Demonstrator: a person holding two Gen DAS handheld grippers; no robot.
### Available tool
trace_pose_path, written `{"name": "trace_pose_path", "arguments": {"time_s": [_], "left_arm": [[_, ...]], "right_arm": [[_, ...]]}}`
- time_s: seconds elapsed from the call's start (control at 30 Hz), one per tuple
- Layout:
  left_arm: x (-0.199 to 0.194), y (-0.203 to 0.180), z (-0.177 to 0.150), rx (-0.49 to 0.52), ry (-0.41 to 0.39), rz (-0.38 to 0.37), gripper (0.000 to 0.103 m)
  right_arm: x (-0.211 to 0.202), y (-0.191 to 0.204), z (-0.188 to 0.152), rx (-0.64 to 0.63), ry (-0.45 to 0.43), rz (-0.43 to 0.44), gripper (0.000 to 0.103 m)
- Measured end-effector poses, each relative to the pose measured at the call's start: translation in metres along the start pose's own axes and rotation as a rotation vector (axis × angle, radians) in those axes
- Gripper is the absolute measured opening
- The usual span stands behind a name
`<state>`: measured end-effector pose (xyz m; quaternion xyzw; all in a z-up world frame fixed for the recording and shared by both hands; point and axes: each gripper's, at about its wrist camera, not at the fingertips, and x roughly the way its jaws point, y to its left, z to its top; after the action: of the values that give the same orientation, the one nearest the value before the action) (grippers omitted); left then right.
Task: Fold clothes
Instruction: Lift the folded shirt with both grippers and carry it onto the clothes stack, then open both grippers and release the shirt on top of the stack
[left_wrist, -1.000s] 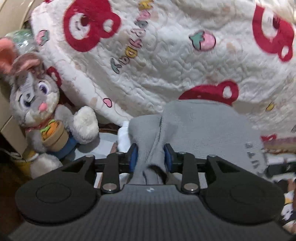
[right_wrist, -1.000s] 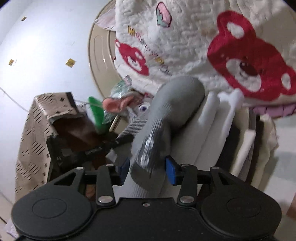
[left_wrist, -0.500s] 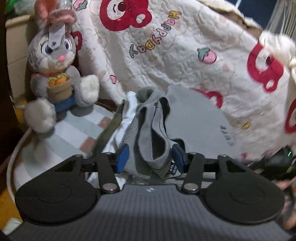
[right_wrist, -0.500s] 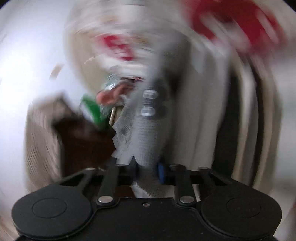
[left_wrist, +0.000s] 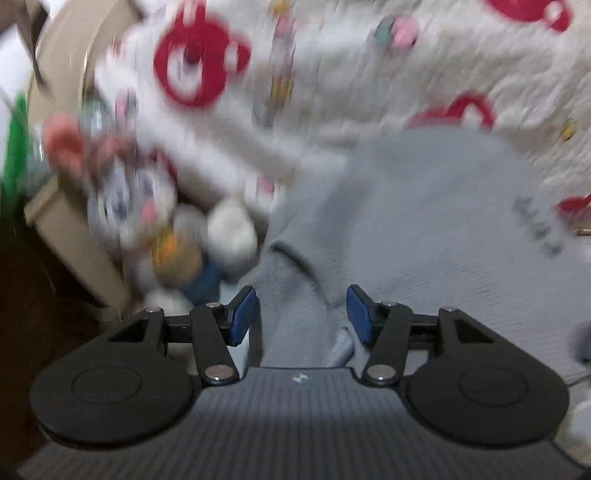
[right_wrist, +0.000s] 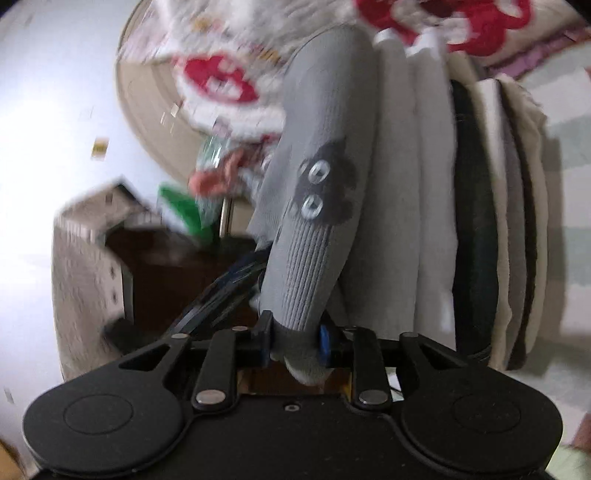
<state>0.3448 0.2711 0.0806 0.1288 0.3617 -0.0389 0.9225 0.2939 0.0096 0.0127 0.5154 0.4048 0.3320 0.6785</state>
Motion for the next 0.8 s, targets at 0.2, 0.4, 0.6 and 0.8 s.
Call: {"name": "trace_pose_path", "arguments": {"time_s": [0.2, 0.4, 0.6, 0.8], "left_arm": [[0.001, 0.020, -0.013, -0.087, -0.028, -0.049, 0.056], [-0.028, -0.013, -0.007, -0.037, -0.182, -0.088, 0.056], [-0.025, -0.041, -0.020, 0.025, -0.134, -0.209, 0.056], [-0.018, -0.040, -0.040, -0.017, -0.182, -0.194, 0.056]], "right_arm": [[-0.055, 0.013, 0.001, -0.141, -0.048, 0.097, 0.032], [-0.068, 0.012, 0.053, -0.286, -0.220, -0.074, 0.041], [-0.026, -0.007, 0.099, -0.319, -0.260, -0.182, 0.060], [0.009, -0.002, 0.128, -0.459, -0.310, -0.231, 0.040]]}}
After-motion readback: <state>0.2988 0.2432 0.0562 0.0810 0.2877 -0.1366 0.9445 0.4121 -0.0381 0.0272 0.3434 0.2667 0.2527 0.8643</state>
